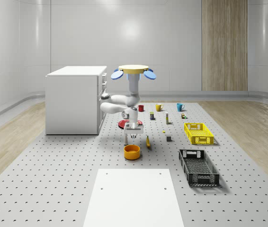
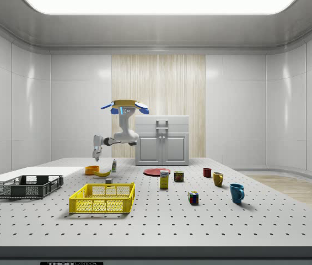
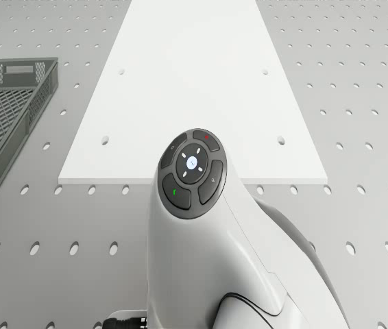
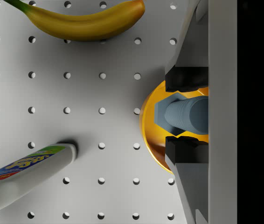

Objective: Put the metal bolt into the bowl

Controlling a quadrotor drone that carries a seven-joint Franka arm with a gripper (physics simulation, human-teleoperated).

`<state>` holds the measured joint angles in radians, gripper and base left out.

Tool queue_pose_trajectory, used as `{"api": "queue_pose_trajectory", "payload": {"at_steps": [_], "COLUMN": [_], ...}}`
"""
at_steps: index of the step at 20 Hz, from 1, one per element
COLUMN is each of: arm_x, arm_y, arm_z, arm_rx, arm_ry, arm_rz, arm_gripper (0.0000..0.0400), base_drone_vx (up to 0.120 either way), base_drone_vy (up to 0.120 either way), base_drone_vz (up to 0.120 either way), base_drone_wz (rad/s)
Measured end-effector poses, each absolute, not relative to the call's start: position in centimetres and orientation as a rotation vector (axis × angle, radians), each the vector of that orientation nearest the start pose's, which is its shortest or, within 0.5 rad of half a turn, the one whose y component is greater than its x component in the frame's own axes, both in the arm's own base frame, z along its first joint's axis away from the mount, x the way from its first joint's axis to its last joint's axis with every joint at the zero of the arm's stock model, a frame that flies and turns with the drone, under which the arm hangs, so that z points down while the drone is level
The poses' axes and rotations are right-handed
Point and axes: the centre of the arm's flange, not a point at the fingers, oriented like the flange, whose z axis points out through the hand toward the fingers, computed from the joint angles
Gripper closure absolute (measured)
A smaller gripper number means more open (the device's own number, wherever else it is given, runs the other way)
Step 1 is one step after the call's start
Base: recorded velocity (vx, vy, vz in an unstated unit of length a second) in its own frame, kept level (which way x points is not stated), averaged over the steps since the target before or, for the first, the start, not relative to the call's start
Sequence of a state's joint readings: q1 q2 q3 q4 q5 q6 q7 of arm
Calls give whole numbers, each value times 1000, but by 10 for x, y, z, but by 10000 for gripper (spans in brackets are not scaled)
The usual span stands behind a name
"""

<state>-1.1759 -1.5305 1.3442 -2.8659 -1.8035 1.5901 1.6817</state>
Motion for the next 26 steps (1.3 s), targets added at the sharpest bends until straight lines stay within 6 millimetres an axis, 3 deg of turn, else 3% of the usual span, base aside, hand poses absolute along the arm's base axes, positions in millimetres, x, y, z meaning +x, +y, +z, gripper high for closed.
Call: {"api": "queue_pose_trajectory", "payload": {"at_steps": [8, 19, 20, 22, 24, 26], "arm_x": [307, 307, 307, 307, 307, 307], "arm_y": [0, 1, 0, 0, 0, 1], "arm_z": [501, 544, 547, 552, 554, 553], "arm_rx": [-4, -4, -4, -3, -1, 3], "arm_ry": [3, 3, 3, 1, 0, -4], "arm_rz": [775, 776, 777, 779, 787, 779], "arm_gripper": [261, 261, 242, 147, 93, 67], "base_drone_vx": [90, 0, 0, 0, 0, 0], "base_drone_vy": [0, 0, 0, 0, 0, 0], "base_drone_vz": [-45, 0, 0, 0, 0, 0], "base_drone_wz": [0, 0, 0, 0, 0, 0]}}
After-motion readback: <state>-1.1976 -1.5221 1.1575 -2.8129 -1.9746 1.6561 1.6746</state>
